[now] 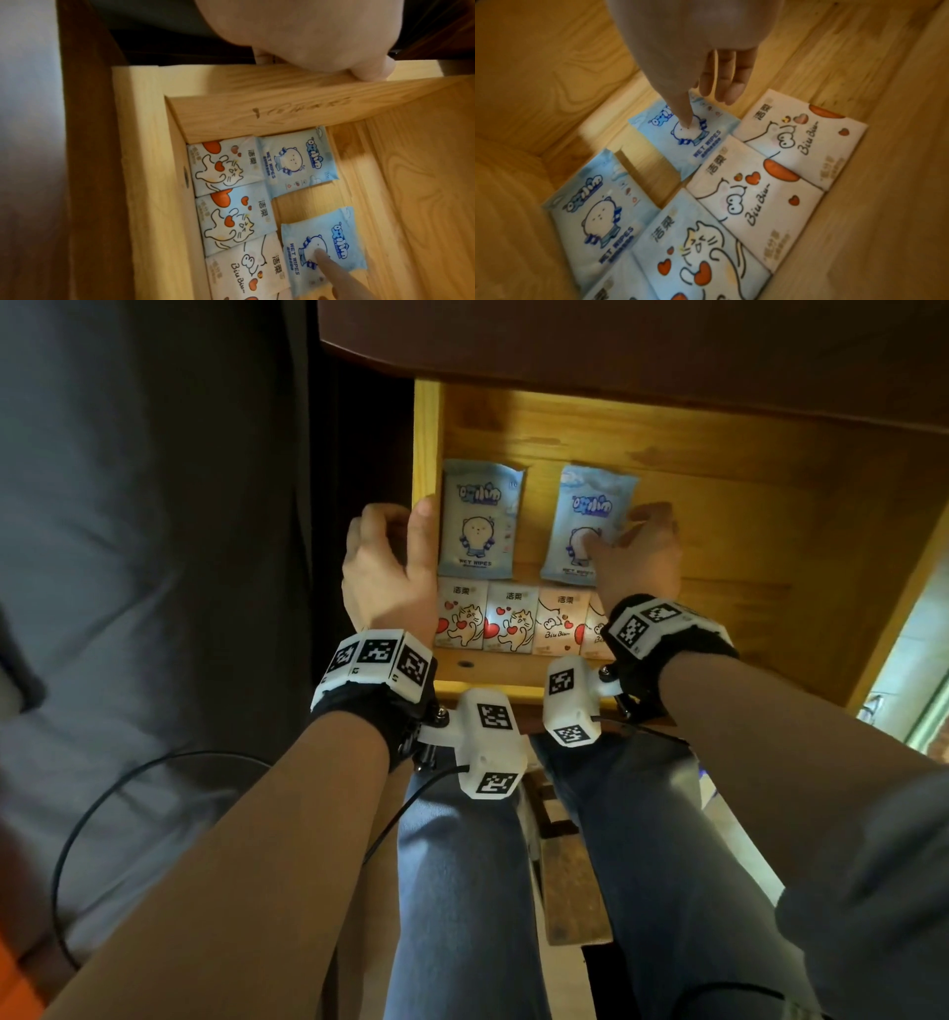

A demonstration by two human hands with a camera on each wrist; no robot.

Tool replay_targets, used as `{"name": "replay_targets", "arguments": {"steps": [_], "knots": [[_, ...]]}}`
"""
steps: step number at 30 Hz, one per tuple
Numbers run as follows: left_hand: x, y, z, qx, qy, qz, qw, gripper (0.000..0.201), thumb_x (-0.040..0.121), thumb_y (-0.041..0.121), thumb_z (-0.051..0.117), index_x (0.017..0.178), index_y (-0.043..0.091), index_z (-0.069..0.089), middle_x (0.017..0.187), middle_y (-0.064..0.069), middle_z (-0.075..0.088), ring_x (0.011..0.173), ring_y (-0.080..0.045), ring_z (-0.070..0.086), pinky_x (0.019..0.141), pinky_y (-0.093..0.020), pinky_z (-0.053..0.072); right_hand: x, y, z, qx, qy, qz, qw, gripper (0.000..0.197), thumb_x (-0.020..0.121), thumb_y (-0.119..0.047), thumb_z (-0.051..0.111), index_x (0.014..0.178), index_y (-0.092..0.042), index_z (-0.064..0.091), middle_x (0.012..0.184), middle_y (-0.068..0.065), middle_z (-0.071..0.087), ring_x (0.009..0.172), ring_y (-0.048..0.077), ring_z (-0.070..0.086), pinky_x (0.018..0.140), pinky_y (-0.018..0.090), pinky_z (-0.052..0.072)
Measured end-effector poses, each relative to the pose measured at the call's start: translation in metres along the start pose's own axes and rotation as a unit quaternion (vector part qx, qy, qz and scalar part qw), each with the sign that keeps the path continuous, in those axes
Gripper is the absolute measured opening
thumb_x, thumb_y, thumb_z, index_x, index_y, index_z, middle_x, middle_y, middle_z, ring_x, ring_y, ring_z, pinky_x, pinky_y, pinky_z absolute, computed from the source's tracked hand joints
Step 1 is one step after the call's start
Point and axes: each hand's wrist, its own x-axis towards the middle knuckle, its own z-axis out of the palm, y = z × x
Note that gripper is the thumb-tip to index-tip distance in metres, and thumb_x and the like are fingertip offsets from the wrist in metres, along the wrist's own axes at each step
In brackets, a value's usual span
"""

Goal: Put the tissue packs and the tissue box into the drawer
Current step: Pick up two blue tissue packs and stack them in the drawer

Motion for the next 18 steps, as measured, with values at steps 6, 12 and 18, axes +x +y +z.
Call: {"name": "replay_targets", "arguments": {"steps": [6,12,18], "knots": [[0.000,-0.002,0.003,-0.017,0.004,-0.009,1.000,0.045,0.090,0.051,0.040,0.101,0.011,0.058,0.100,-0.008,0.065,0.087,-0.018,0.062,0.075,-0.031,0.049,0.005,0.001,0.002,-0.020,-0.055,-0.009,0.998,0.054,0.078,-0.024,0.070,0.121,-0.005,0.043,0.128,0.012,0.050,0.112,0.027,0.056,0.082,0.030,0.050],[0.001,-0.006,0.004,-0.021,0.000,-0.009,1.000,0.047,0.089,0.054,0.038,0.100,0.012,0.058,0.098,-0.008,0.065,0.086,-0.019,0.063,0.076,-0.035,0.052,0.000,-0.009,0.013,-0.004,-0.065,-0.036,0.997,0.052,0.077,-0.021,0.072,0.119,-0.007,0.044,0.123,0.011,0.055,0.106,0.024,0.059,0.075,0.025,0.047],[0.001,-0.006,0.002,-0.025,-0.007,-0.014,1.000,0.050,0.088,0.057,0.037,0.100,0.014,0.058,0.099,-0.008,0.065,0.087,-0.018,0.063,0.076,-0.034,0.052,-0.001,-0.009,0.015,-0.023,-0.073,-0.027,0.997,0.051,0.078,-0.029,0.070,0.117,-0.008,0.045,0.118,0.009,0.058,0.102,0.023,0.061,0.078,0.031,0.053]]}}
